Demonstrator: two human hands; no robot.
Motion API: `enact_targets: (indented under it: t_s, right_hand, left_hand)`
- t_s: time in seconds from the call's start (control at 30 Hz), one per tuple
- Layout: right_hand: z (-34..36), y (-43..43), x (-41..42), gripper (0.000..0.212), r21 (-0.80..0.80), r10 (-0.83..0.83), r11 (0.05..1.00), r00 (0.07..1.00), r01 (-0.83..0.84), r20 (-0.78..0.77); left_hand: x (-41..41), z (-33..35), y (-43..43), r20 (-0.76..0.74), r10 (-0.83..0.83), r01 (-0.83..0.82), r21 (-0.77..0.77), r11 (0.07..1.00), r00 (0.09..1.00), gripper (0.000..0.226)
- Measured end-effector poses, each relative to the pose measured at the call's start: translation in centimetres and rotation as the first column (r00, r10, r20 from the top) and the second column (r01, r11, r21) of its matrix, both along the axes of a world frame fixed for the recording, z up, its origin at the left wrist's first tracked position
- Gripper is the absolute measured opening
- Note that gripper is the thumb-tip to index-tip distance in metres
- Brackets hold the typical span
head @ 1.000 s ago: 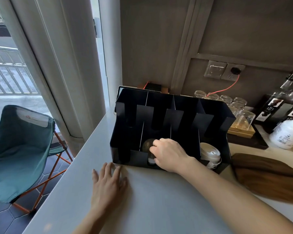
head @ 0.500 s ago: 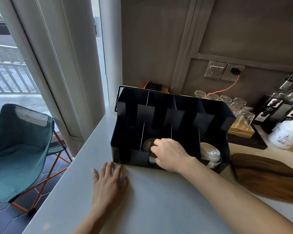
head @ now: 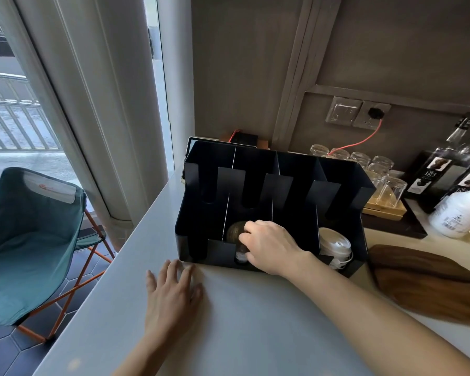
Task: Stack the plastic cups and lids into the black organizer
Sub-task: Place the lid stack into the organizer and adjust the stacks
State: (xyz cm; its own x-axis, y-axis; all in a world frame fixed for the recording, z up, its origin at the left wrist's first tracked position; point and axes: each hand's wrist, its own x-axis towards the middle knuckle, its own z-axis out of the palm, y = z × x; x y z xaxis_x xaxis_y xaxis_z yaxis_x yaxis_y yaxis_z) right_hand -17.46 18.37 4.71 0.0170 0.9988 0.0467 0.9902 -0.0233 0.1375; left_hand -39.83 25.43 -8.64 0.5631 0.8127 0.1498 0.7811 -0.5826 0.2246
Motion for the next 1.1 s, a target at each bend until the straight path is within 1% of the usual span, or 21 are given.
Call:
enact_targets:
  t_s: [0.17,0.27,0.43,0.57,0.77,0.97,1.1]
  right_hand:
    - [-0.36,0.52,-0.37,0.018,0.002,-0.008,1.0,0.999,0.008,0.052]
    - [-0.53,0.81,-0.4,0.015,0.003,-0.015,1.0,0.998,0.015,0.062]
    - [-0.63,1.02,-0.38,0.012,-0.013,-0.032,0.999,0.998,0.033,0.058]
    - [-0.83,1.09,-0.36,0.014,-0.011,-0.033,0.999,0.998,0.034,0.056]
    - [-0.71,0.95,-0.27,0.015,0.037,-0.027,0.999,0.999,0.025,0.039]
    - [-0.72,0.91,-0.33,0.015,-0.013,-0.061,0.998,0.997,0.062,0.04]
    - [-0.88,0.87,-0.13,0.015,0.007,-0.058,0.998,0.998,0.058,0.008]
  left_hand:
    - [-0.03,0.13,-0.07,-0.002,0.001,-0.001,-0.001,1.0,1.0,0.056]
    - [-0.08,0.07,-0.01,0.0,0.001,-0.001,-0.011,1.0,1.0,0.055]
    - [-0.04,0.15,-0.02,-0.009,-0.001,0.0,-0.014,1.0,1.0,0.056]
    - [-0.03,0.21,-0.02,-0.006,0.002,-0.002,-0.016,1.0,1.0,0.056]
    - [-0.02,0.35,-0.06,-0.004,0.004,-0.004,-0.021,1.0,1.0,0.056]
    - [-0.04,0.5,-0.14,-0.012,0.003,-0.003,-0.03,1.0,1.0,0.057]
    - [-0.01,0.68,-0.16,-0.02,0.007,-0.007,-0.04,0.999,1.0,0.058]
